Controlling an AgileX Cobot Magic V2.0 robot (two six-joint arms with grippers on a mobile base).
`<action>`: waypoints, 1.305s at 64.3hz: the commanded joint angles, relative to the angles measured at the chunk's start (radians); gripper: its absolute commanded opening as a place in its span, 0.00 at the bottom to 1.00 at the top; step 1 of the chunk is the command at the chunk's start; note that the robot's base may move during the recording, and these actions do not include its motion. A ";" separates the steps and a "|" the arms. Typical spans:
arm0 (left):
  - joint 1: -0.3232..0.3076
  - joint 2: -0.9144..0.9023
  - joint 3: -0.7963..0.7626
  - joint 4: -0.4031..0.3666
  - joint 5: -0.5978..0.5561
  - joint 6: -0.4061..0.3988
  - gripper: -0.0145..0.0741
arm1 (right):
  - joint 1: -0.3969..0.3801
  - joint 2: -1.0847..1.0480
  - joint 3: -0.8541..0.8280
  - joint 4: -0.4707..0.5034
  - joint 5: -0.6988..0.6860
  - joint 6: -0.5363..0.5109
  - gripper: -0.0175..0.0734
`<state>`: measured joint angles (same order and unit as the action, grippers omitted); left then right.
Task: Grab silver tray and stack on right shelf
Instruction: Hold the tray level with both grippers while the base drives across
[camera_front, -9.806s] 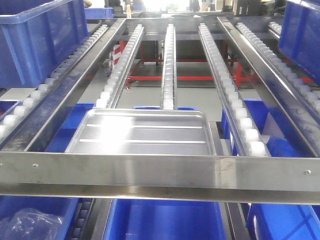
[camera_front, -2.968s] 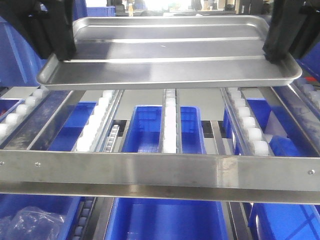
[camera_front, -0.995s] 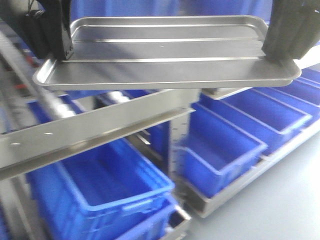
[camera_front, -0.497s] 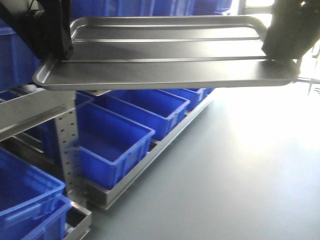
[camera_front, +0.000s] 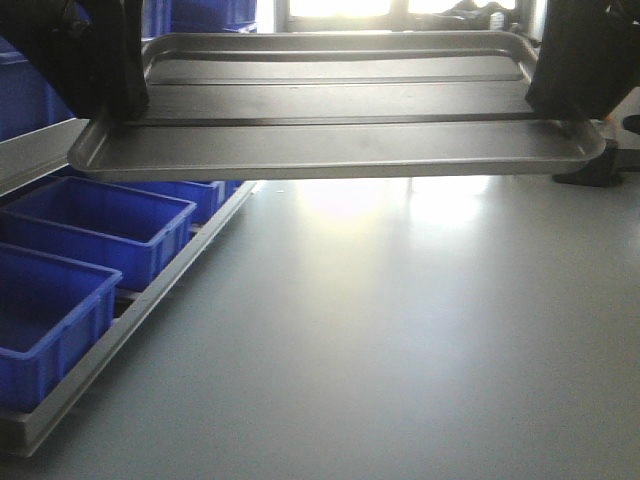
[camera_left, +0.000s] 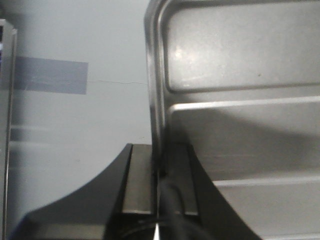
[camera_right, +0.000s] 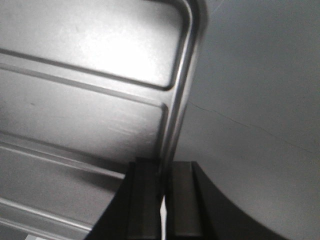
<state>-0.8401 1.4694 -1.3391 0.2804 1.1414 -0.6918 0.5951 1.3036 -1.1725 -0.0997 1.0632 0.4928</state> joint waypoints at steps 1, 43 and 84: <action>-0.014 -0.037 -0.025 0.010 -0.018 0.030 0.05 | 0.001 -0.034 -0.032 -0.017 -0.072 -0.027 0.25; -0.014 -0.037 -0.025 0.008 -0.018 0.030 0.05 | 0.001 -0.034 -0.032 -0.017 -0.072 -0.027 0.25; -0.014 -0.037 -0.025 0.006 -0.018 0.030 0.05 | 0.001 -0.034 -0.032 -0.017 -0.072 -0.027 0.25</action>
<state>-0.8401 1.4694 -1.3391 0.2763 1.1414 -0.6918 0.5951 1.3036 -1.1725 -0.0997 1.0657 0.4928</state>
